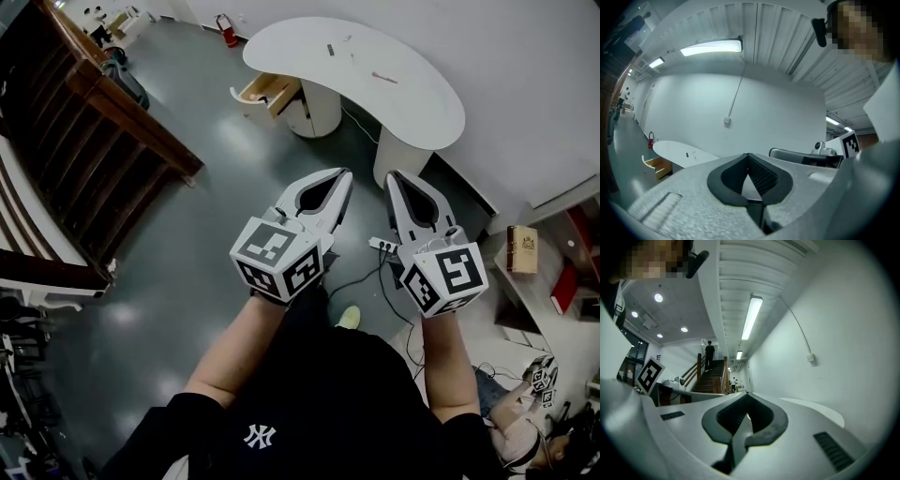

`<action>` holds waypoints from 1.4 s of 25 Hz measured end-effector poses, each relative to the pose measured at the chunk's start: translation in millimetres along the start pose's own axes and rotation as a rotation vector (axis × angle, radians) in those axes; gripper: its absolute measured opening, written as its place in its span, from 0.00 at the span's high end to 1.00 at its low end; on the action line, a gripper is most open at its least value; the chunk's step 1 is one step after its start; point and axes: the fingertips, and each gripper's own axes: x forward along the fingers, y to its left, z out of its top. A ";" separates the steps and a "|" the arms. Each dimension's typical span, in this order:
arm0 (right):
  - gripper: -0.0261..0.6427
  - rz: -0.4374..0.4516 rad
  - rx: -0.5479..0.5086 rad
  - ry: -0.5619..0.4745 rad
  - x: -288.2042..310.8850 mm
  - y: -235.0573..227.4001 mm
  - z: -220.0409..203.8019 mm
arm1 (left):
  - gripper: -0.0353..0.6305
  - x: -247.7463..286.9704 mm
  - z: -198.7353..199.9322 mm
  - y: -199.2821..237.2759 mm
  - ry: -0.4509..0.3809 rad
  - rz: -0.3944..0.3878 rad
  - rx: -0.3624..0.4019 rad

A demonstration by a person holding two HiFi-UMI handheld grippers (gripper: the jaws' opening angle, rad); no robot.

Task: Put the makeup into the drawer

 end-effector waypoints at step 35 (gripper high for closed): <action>0.94 -0.081 -0.032 0.103 330.0 -72.0 -27.9 | 0.93 164.5 35.4 293.2 0.052 -0.102 -0.040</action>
